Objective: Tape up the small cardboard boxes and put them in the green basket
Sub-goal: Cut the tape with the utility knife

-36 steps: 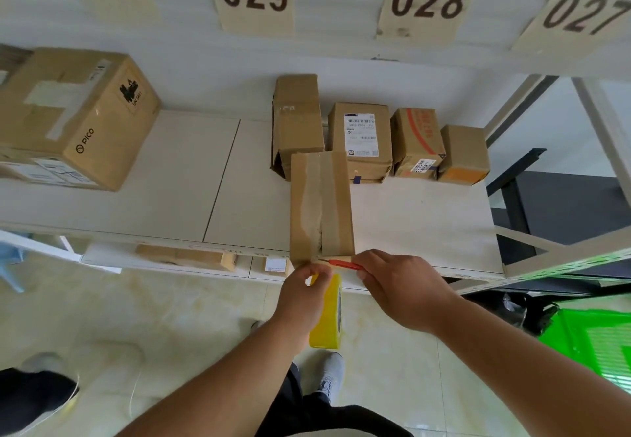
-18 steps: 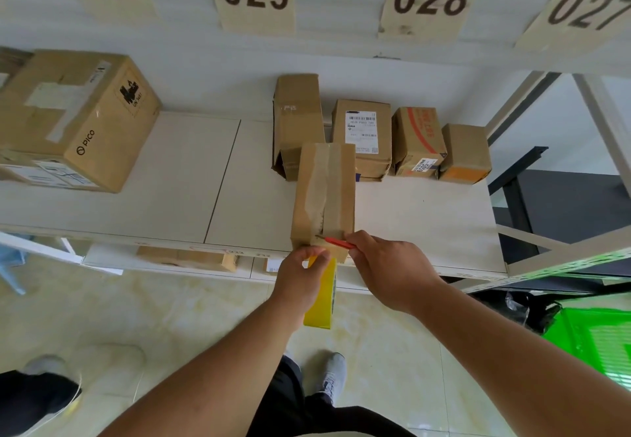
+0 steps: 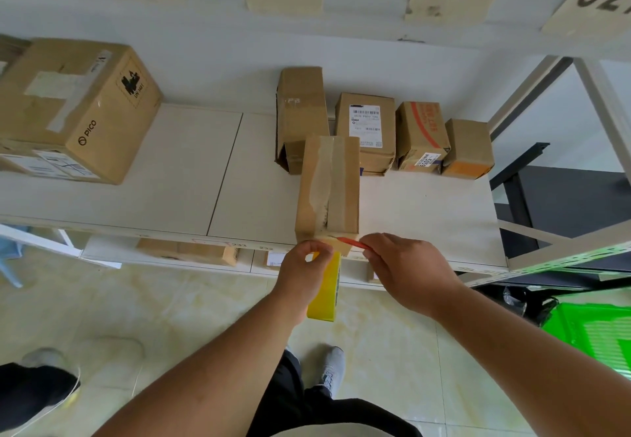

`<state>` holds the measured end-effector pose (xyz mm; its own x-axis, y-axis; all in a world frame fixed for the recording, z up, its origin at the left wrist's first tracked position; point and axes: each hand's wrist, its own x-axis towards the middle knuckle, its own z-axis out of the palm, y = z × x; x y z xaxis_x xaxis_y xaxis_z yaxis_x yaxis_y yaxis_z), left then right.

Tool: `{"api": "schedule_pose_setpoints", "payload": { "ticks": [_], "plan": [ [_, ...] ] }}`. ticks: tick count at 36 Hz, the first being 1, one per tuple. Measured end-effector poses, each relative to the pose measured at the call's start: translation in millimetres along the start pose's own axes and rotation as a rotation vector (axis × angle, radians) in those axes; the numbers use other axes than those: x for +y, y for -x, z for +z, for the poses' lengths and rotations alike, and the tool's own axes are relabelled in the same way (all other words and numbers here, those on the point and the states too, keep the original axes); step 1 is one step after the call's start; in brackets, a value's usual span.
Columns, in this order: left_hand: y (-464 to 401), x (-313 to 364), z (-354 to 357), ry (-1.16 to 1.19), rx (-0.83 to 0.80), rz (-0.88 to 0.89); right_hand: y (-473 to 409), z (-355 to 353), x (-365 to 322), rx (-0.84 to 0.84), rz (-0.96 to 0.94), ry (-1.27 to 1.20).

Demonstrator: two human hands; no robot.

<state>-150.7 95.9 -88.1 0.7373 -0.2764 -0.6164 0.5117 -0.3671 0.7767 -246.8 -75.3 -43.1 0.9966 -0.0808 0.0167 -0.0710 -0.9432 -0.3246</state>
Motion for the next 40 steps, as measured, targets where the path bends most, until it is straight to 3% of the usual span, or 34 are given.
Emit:
{"api": "schedule_pose_setpoints", "payload": {
  "ticks": [8,20,40],
  "plan": [
    [-0.8,-1.0,-0.1,0.006,0.002,-0.015,7.2,3.6,0.6,0.1,-0.127,0.186],
    [-1.2,-3.7,2.2,0.029,0.031,0.003,-3.4,10.3,0.8,-0.009,-0.127,0.26],
    [-0.4,-2.6,3.9,0.019,0.045,-0.004,-7.2,19.8,3.2,0.004,-0.155,0.264]
  ]
}}
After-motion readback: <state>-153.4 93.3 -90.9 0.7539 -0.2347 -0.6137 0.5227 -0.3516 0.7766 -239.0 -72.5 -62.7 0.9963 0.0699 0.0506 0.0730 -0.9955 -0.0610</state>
